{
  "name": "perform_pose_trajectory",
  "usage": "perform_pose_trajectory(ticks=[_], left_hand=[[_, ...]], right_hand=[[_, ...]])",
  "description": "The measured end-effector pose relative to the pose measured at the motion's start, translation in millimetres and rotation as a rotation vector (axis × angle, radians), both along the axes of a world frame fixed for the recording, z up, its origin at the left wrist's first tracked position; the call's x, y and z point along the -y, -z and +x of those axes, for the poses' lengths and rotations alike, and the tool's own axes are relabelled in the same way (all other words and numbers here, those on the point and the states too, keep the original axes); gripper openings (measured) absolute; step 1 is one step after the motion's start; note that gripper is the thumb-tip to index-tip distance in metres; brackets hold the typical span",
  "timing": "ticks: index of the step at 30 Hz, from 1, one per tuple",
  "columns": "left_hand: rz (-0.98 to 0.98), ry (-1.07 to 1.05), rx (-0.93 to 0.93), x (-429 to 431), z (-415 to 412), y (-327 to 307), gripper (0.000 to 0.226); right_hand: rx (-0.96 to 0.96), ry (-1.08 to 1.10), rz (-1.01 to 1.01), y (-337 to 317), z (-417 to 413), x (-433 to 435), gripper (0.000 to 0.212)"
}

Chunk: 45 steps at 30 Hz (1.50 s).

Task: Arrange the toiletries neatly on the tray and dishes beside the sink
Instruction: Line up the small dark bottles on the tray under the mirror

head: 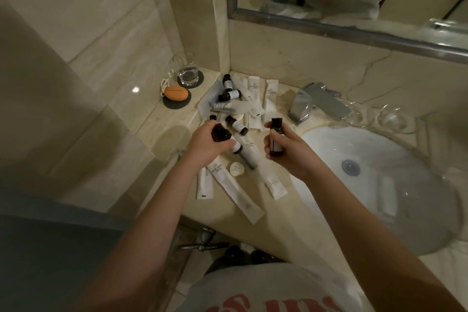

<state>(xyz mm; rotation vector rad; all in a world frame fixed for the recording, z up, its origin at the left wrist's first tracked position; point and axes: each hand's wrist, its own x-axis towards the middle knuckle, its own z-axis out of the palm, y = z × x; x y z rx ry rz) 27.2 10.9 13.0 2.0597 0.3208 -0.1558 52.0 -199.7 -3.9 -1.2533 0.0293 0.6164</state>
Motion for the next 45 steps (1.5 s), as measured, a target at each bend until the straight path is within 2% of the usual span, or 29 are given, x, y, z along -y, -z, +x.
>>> perform_pose_trajectory(ticks=[3, 7, 11, 17, 28, 33, 38, 45], left_hand=[[-0.063, 0.074, -0.012, 13, 8, -6, 0.026], [-0.167, 0.200, -0.046, 47, 20, -11, 0.023], [-0.164, 0.314, -0.068, 96, 31, -4, 0.022], [-0.157, 0.397, -0.088, 190, 45, 3, 0.021], [0.021, 0.572, 0.067, 361, 83, 0, 0.014], [0.106, 0.578, 0.173, 426, 121, -1, 0.019], [0.163, 0.593, 0.172, 486, 159, 2, 0.037], [0.209, 0.697, 0.168, 562, 199, 7, 0.017]], right_hand=[[-0.011, 0.086, -0.052, -8, -4, 12, 0.019], [-0.006, 0.251, -0.139, -12, -10, 41, 0.018], [-0.016, 0.412, -0.187, -13, -24, 87, 0.012], [-0.044, 0.604, -0.139, -11, -39, 178, 0.005], [0.017, 0.789, -0.384, -18, -22, 340, 0.022], [0.006, 0.841, -0.481, -13, 13, 398, 0.032], [0.030, 0.896, -0.561, -4, 53, 443, 0.034], [0.040, 0.980, -0.670, 11, 80, 505, 0.030]])
